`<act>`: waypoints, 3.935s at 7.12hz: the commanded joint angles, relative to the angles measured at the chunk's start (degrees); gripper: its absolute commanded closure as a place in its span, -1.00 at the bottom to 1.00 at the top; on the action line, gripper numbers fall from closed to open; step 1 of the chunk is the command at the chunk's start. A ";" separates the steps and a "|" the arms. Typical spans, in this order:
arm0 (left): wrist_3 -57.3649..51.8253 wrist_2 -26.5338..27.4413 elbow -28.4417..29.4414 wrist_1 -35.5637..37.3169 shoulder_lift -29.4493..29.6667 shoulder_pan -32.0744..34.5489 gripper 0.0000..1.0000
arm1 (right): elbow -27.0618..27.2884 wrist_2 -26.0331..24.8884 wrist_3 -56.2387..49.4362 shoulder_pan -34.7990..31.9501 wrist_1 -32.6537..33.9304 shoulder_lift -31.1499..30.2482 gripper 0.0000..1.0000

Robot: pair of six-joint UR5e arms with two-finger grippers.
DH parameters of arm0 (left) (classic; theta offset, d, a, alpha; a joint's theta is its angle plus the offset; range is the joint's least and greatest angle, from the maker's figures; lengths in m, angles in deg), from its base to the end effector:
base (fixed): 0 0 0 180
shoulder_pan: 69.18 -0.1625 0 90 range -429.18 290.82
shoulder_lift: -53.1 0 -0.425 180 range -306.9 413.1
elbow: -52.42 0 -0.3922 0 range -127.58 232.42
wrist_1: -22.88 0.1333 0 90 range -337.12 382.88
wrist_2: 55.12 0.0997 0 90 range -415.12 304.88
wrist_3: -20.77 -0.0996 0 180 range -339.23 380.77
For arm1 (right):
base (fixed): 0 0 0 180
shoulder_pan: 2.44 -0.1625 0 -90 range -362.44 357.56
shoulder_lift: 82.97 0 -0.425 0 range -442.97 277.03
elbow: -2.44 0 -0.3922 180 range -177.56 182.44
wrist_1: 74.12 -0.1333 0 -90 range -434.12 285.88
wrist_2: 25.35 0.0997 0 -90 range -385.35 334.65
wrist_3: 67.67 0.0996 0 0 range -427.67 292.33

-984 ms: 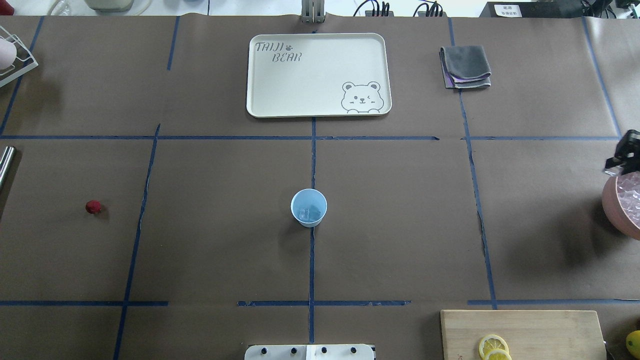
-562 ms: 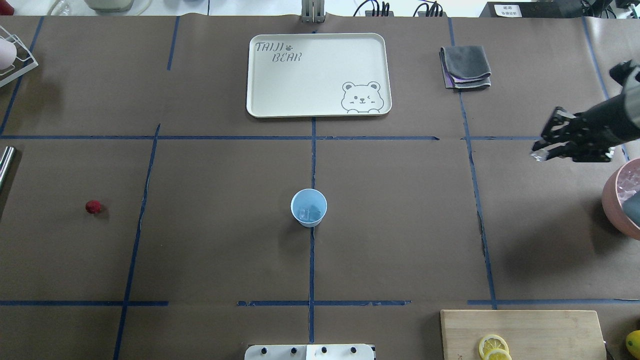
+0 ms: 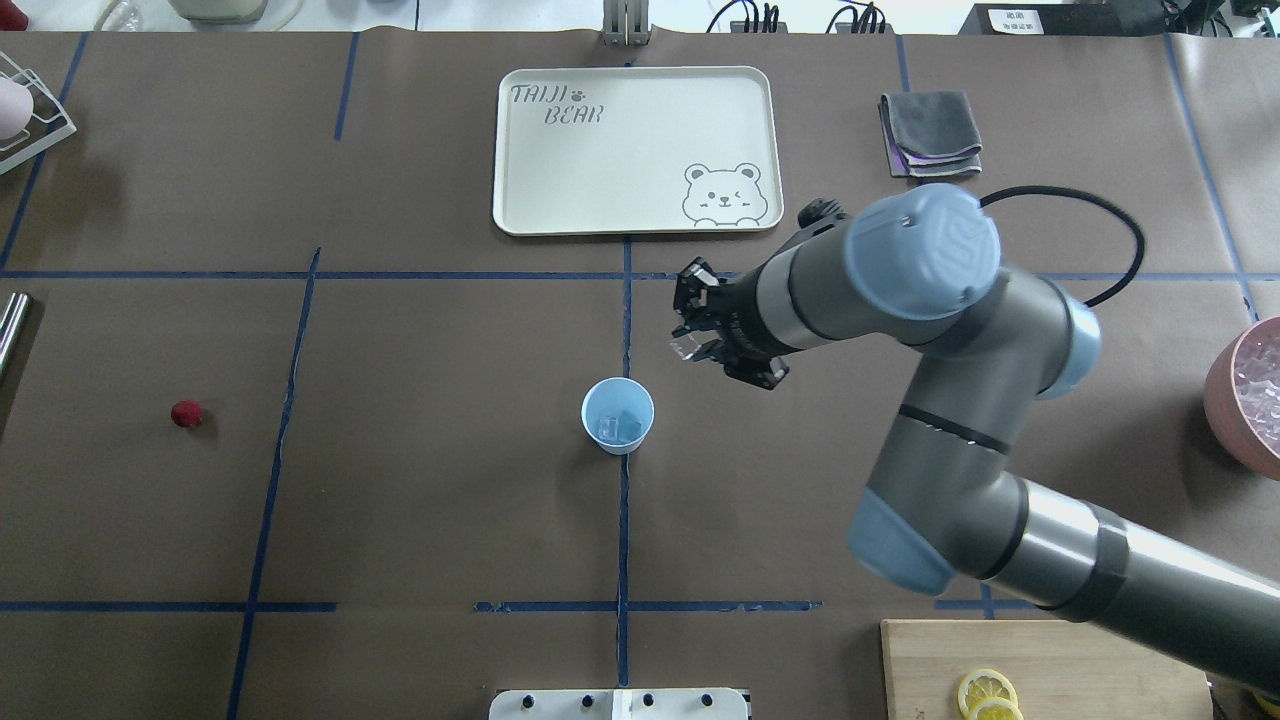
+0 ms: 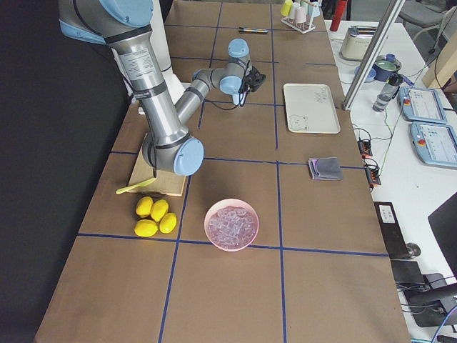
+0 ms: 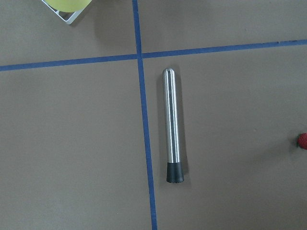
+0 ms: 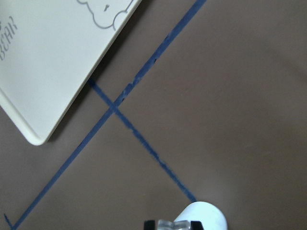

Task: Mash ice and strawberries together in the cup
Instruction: 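Carry the ice cube over the blue cup and release it, then withdraw the right gripper back over the pink bowl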

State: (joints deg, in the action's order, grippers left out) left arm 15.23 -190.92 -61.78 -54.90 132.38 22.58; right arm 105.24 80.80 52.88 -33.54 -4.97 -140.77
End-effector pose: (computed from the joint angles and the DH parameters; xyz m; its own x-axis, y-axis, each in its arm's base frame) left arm -0.0743 -0.4015 0.5559 0.6970 0.0908 -0.7113 -0.0368 0.9952 0.0911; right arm -0.4865 -0.4168 0.1930 0.1600 0.6667 0.7280 -0.4182 0.7138 -0.5618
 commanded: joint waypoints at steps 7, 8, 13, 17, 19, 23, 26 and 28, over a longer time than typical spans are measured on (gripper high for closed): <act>0.00 0.00 0.03 -0.09 0.00 -0.01 -1.00 | -3.92 -3.76 2.23 4.38 3.71 4.37 0.39; 0.00 0.00 0.03 -0.09 0.00 -0.01 -1.00 | -3.92 -3.76 2.31 4.56 3.71 4.28 0.05; 0.00 0.00 -0.05 -0.09 0.00 -0.01 -1.00 | 4.47 -2.62 1.09 4.39 9.82 0.00 -0.99; 0.00 0.09 0.21 -0.62 0.08 -0.09 -1.00 | 17.16 18.68 -27.47 -18.91 10.83 -24.93 -1.00; 0.00 0.09 0.21 -0.79 0.52 -0.36 -1.00 | 16.56 27.41 -51.61 -32.91 11.01 -35.48 -1.00; 0.17 0.18 0.56 -0.80 1.75 -0.45 -1.00 | 9.29 29.38 -91.09 -49.98 15.47 -44.05 -1.00; 1.31 0.18 1.17 -3.85 3.32 -5.80 -1.00 | 2.93 28.59 -116.66 -58.45 22.77 -43.45 -1.00; 15.75 0.70 0.48 -4.04 8.07 -15.85 -1.00 | 3.11 28.50 -117.22 -58.55 22.96 -43.36 -1.00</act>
State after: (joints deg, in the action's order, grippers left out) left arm 23.06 -190.38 -61.04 -58.56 138.19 13.08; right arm 108.39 109.40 -63.12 -91.74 17.61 -184.23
